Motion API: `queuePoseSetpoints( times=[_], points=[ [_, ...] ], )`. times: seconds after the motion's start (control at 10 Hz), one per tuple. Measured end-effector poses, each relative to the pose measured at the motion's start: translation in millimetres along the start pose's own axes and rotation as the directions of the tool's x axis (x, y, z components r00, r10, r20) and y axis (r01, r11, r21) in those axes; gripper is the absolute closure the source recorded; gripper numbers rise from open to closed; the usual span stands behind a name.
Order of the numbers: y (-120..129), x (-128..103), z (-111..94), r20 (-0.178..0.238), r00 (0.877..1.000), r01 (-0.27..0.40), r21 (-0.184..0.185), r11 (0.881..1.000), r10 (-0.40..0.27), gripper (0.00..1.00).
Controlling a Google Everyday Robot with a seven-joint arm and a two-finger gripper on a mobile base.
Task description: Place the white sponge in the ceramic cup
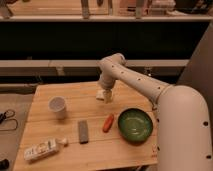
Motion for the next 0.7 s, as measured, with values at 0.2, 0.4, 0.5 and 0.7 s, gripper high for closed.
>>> queuePoseSetpoints(
  times=[0.2,0.4,0.5,0.7],
  points=[
    [-2.1,-0.8,8.4,0.004,1.000,-0.014,-0.013,1.000,0.014,0.20],
    [-4.4,0.0,16.7,0.010,0.999,-0.034,-0.026,0.999,0.034,0.20],
    [-5.1,2.3,21.5,0.013,0.999,-0.046,-0.034,0.998,0.047,0.20],
    [-8.1,7.0,27.4,0.019,0.997,-0.069,-0.043,0.997,0.069,0.20]
  ],
)
